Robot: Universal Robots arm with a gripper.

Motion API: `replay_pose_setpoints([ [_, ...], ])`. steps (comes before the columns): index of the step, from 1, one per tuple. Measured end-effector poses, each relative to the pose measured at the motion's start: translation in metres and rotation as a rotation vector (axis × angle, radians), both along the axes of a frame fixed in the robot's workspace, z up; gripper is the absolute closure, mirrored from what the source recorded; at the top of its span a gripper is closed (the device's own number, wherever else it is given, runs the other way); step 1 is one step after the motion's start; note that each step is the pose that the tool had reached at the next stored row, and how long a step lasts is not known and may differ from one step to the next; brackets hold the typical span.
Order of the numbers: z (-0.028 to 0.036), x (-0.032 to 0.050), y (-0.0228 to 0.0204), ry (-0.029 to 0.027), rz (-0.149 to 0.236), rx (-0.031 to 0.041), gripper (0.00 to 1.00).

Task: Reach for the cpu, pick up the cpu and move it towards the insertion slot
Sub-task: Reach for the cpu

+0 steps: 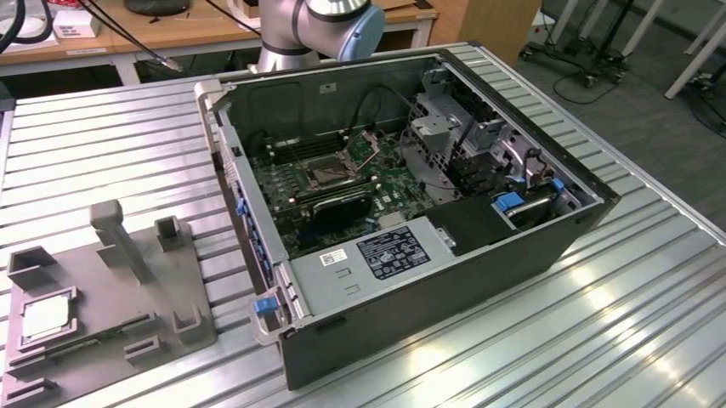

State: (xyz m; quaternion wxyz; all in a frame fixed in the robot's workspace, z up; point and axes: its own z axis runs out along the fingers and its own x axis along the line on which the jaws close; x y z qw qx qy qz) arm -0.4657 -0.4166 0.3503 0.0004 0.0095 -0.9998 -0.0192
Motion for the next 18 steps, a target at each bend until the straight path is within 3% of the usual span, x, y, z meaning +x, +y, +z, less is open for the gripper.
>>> replay_pose_setpoints([
  [3, 0.0, 0.0, 0.0, 0.0, 0.0, 0.0001, 0.67],
  [4, 0.0, 0.0, 0.0, 0.0, 0.0, 0.0001, 0.62],
  [9, 0.0, 0.0, 0.0, 0.0, 0.0, 0.0001, 0.6],
  [10, 0.0, 0.0, 0.0, 0.0, 0.0, 0.0001, 0.54],
  [16, -0.0001, 0.0, 0.0, 0.0001, 0.0, -0.0002, 0.53],
  [18, -0.0001, 0.0, 0.0, 0.0001, 0.0, -0.0002, 0.47],
])
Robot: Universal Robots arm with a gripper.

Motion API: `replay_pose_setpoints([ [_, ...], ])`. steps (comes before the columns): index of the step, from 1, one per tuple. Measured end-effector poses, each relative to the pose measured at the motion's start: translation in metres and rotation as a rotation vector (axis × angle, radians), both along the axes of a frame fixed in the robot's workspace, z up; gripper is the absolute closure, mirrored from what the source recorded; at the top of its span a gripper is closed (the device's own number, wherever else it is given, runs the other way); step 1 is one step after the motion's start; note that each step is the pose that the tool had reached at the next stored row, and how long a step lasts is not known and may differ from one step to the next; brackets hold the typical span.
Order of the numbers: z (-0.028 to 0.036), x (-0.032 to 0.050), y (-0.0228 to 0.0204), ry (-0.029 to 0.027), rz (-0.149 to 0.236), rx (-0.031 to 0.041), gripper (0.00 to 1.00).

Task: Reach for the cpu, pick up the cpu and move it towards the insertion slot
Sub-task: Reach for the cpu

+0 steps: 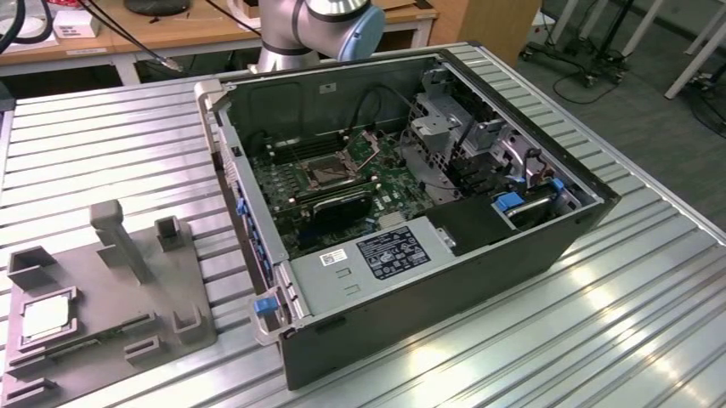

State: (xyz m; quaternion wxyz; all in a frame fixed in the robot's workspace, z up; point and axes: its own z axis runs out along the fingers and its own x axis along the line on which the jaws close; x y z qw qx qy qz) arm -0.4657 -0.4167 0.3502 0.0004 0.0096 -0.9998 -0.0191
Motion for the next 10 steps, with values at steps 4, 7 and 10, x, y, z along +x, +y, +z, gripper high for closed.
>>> replay_pose_setpoints([
  [4, -0.0001, 0.0, 0.0, -0.0001, 0.0, -0.0001, 0.45],
  [7, -0.0003, 0.0, 0.0, -0.0001, 0.0, 0.0, 0.34],
  [10, -0.0012, 0.0, 0.0, -0.0003, 0.0, 0.0001, 0.34],
])
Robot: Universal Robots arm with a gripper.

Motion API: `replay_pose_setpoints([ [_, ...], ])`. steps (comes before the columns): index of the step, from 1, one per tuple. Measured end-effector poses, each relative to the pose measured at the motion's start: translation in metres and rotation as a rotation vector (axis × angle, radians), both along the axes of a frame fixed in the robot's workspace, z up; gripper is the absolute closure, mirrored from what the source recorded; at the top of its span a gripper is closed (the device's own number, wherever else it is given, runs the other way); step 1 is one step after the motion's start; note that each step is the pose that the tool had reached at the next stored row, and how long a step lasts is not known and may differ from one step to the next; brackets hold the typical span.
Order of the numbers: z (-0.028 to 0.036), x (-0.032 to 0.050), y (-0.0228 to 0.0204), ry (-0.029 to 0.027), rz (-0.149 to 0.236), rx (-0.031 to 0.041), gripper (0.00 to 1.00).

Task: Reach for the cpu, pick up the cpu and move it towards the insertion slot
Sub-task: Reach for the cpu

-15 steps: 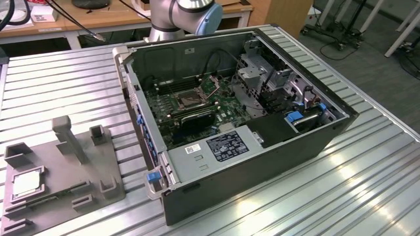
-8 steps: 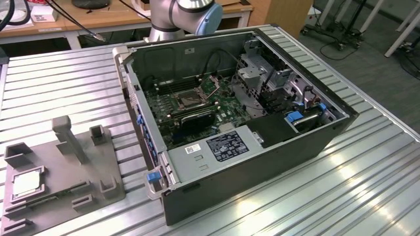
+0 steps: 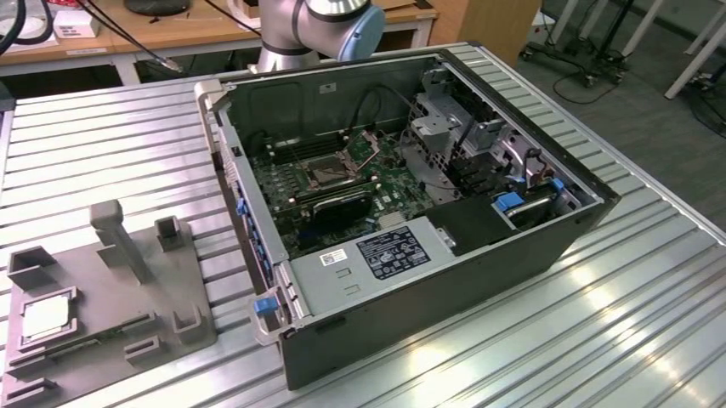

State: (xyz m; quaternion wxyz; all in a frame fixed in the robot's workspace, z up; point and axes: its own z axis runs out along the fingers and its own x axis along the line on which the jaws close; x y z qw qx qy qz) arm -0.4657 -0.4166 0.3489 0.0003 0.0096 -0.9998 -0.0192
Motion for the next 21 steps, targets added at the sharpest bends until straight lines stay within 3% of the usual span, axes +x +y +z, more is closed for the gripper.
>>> replay_pose_setpoints([
  [21, -0.0095, 0.0, -0.001, 0.0001, 0.0, -0.0003, 0.34],
])
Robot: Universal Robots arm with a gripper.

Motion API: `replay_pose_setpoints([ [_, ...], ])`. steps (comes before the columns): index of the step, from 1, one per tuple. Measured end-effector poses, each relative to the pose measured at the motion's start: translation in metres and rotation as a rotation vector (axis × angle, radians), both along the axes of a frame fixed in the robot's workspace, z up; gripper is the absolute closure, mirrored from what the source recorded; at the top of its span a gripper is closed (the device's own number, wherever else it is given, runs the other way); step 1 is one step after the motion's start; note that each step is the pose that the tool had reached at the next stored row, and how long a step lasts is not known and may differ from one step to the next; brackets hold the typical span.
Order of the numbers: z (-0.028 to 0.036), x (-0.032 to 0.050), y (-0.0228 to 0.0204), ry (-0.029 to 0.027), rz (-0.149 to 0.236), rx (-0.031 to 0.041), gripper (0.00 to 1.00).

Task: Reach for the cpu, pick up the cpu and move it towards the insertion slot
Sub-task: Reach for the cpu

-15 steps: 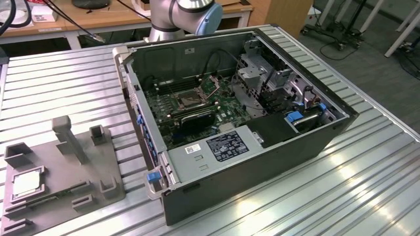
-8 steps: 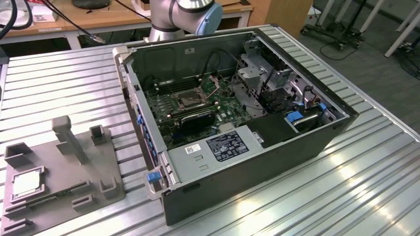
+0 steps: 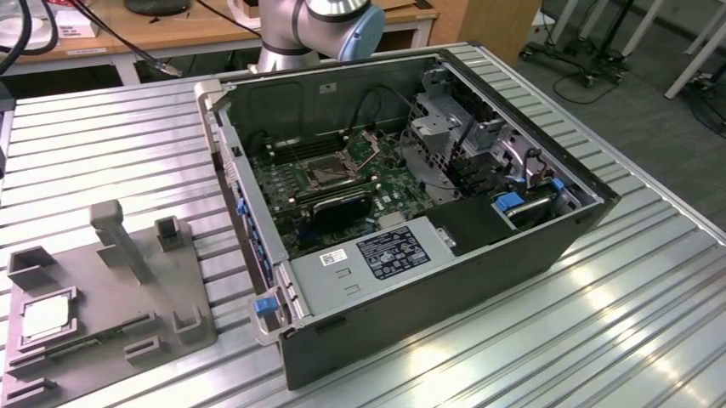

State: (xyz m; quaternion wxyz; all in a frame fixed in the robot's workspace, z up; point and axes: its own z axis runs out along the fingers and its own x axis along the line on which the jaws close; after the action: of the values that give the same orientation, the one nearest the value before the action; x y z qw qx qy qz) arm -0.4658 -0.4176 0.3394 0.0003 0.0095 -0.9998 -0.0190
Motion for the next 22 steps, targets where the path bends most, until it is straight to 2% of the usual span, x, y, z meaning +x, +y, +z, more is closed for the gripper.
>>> replay_pose_setpoints([
  [16, -0.0033, 0.0, -0.0014, 0.0, 0.0, 0.0003, 0.34],
  [22, -0.0034, 0.0, -0.0014, 0.0064, 0.0, 0.0004, 0.34],
])
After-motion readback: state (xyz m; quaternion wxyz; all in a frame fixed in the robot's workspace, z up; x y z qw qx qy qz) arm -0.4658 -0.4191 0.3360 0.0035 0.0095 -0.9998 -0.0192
